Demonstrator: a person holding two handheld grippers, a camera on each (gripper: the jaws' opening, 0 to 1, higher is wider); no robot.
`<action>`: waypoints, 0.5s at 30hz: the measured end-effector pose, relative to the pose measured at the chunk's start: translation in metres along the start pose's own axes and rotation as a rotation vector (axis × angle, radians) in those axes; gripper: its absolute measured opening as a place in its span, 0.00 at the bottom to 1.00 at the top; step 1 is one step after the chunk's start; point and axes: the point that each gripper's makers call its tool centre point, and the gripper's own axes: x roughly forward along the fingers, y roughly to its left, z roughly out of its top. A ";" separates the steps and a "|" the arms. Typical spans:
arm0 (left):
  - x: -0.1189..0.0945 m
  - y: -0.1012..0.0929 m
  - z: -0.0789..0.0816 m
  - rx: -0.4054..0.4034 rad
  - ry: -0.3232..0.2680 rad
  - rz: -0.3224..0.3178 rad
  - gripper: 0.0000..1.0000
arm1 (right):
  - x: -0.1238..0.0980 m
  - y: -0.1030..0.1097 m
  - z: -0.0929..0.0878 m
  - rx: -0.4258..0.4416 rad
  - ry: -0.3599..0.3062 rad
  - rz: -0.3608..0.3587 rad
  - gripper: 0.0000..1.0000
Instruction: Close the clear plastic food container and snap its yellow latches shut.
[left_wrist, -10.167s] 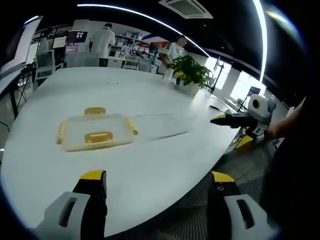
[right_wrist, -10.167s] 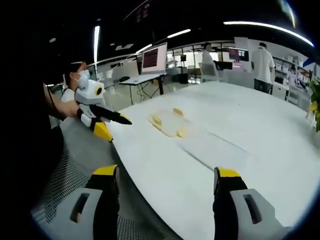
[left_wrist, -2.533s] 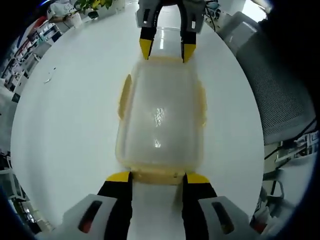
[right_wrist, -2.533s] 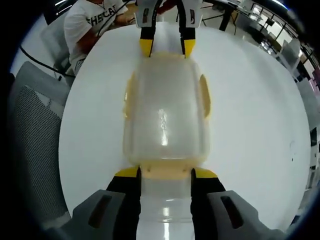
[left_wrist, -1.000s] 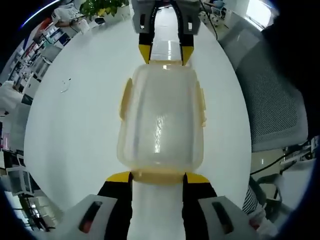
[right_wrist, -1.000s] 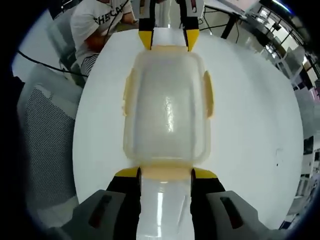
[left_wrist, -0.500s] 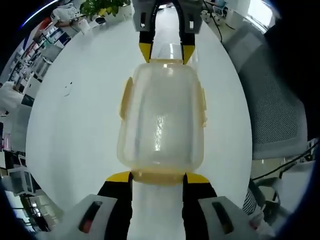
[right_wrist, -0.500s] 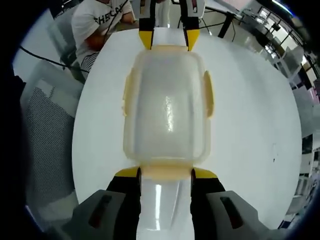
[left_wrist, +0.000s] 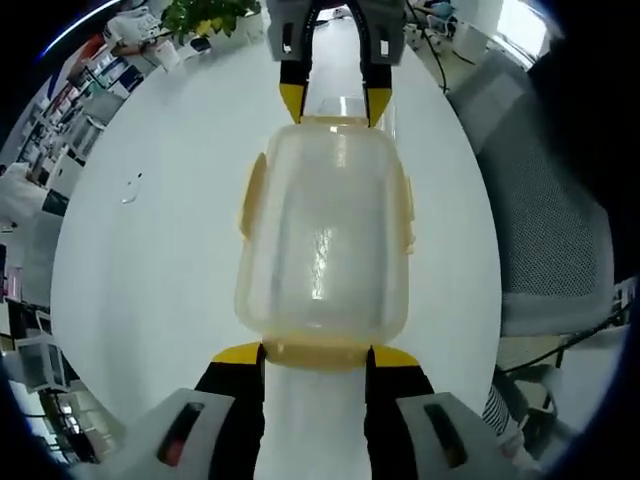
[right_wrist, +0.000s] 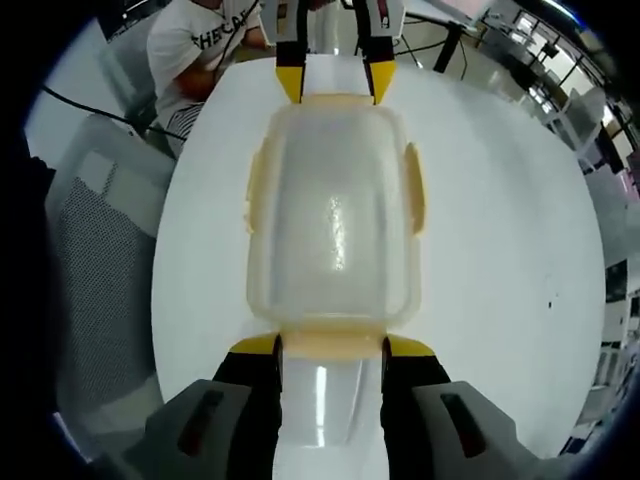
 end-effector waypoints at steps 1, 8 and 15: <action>0.001 0.000 0.003 0.004 -0.001 -0.001 0.33 | 0.000 0.000 -0.003 0.003 0.001 0.000 0.35; 0.006 -0.001 0.019 0.014 -0.008 -0.009 0.33 | -0.004 0.003 -0.021 0.024 0.005 -0.009 0.35; 0.013 -0.005 0.036 0.025 -0.022 -0.022 0.33 | -0.010 0.006 -0.038 0.041 0.010 -0.010 0.35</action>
